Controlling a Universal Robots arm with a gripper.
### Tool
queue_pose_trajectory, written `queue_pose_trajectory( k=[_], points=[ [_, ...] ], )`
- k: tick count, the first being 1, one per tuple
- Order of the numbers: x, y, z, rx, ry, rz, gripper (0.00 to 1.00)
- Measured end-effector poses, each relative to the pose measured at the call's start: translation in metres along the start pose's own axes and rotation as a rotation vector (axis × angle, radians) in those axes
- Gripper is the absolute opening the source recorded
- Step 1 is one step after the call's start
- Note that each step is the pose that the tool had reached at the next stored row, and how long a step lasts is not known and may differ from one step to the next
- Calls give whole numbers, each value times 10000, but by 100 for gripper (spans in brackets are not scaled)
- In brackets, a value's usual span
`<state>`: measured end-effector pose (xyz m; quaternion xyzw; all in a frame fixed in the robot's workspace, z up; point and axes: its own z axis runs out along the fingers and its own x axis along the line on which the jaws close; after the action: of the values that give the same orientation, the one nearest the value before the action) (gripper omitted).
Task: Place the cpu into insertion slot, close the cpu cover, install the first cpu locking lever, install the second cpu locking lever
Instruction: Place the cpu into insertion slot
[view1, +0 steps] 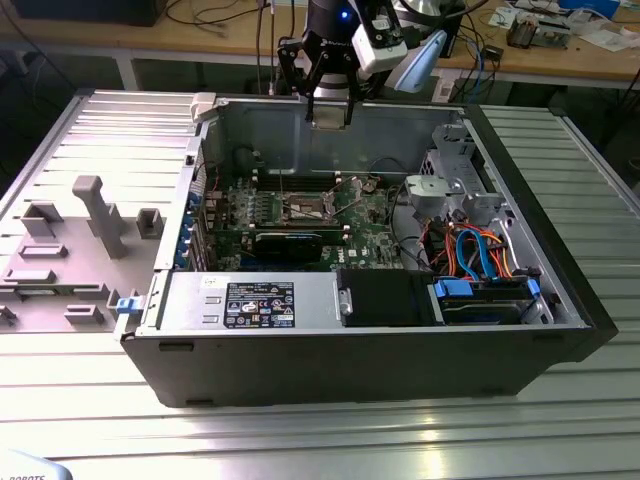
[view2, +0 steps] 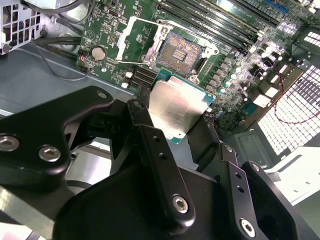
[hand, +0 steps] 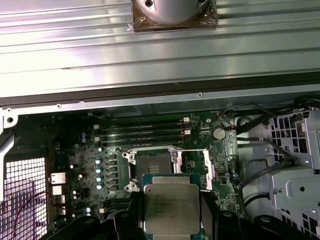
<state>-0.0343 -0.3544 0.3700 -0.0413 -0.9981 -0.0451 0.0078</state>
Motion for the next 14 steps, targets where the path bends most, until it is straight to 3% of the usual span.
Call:
queue_pose_trajectory(
  k=[14],
  points=[
    [0, 0, 1, -10, -51, 576, 54]
  ],
)
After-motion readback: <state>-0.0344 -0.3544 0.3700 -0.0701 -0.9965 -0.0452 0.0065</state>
